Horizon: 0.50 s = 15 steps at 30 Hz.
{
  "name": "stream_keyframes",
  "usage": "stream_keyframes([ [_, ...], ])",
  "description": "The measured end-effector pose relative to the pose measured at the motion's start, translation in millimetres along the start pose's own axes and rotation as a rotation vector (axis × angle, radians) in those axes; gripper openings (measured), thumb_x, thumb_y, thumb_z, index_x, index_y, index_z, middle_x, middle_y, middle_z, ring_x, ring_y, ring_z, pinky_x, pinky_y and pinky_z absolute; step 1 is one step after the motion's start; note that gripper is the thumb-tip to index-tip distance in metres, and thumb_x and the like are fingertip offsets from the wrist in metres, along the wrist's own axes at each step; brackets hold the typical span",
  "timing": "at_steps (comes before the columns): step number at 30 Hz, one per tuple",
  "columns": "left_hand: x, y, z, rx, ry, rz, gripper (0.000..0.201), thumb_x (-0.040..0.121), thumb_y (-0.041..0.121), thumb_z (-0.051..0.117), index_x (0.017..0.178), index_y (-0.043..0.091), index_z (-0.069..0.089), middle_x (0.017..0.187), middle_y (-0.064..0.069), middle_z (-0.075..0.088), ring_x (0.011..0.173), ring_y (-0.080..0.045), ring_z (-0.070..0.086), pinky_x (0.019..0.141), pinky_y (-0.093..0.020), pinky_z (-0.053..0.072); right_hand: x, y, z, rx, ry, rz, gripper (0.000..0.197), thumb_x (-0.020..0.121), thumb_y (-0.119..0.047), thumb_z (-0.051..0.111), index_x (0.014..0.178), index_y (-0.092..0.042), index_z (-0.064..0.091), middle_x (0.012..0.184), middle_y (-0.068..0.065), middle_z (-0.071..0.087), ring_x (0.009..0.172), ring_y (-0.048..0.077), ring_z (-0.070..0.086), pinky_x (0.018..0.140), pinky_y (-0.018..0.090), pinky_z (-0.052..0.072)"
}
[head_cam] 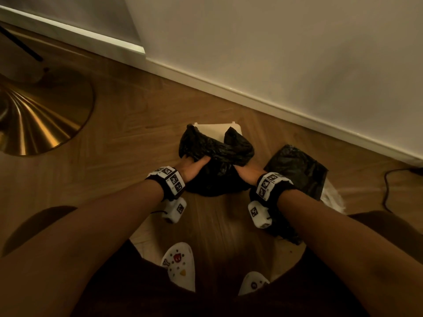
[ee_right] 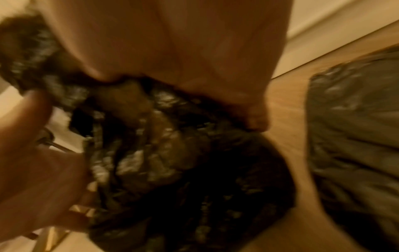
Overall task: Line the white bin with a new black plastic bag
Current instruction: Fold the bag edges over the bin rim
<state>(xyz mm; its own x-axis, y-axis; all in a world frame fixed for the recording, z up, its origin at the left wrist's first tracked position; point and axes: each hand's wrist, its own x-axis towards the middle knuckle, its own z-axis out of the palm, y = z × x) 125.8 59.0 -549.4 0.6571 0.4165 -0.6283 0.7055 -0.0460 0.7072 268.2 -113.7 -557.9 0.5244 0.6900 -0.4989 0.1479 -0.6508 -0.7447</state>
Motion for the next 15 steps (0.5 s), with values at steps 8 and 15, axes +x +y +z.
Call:
stream_keyframes([
  [8, 4.6, 16.3, 9.5, 0.304, -0.076, -0.075, 0.114, 0.059, 0.08, 0.068, 0.153, 0.032, 0.025, 0.16, 0.0, 0.026, 0.148, -0.029, 0.022, 0.122, -0.045, 0.019, 48.1, 24.0, 26.3, -0.091, 0.189, 0.184, 0.084, 0.083, -0.076, 0.042, 0.147, -0.022, 0.042, 0.151, 0.008, 0.047, 0.133, 0.029, 0.049, 0.113, 0.041, 0.038],
  [15, 18.3, 42.6, 18.3, 0.101, 0.008, -0.272, 0.131, 0.054, 0.101, 0.038, 0.156, 0.02, 0.022, 0.161, -0.007, 0.027, 0.145, -0.03, 0.031, 0.12, -0.042, 0.021, 50.8, 43.6, 41.9, -0.281, 0.242, 0.179, 0.089, 0.086, -0.071, 0.042, 0.158, -0.025, 0.02, 0.164, 0.007, 0.026, 0.149, 0.03, 0.028, 0.123, 0.044, 0.021],
])
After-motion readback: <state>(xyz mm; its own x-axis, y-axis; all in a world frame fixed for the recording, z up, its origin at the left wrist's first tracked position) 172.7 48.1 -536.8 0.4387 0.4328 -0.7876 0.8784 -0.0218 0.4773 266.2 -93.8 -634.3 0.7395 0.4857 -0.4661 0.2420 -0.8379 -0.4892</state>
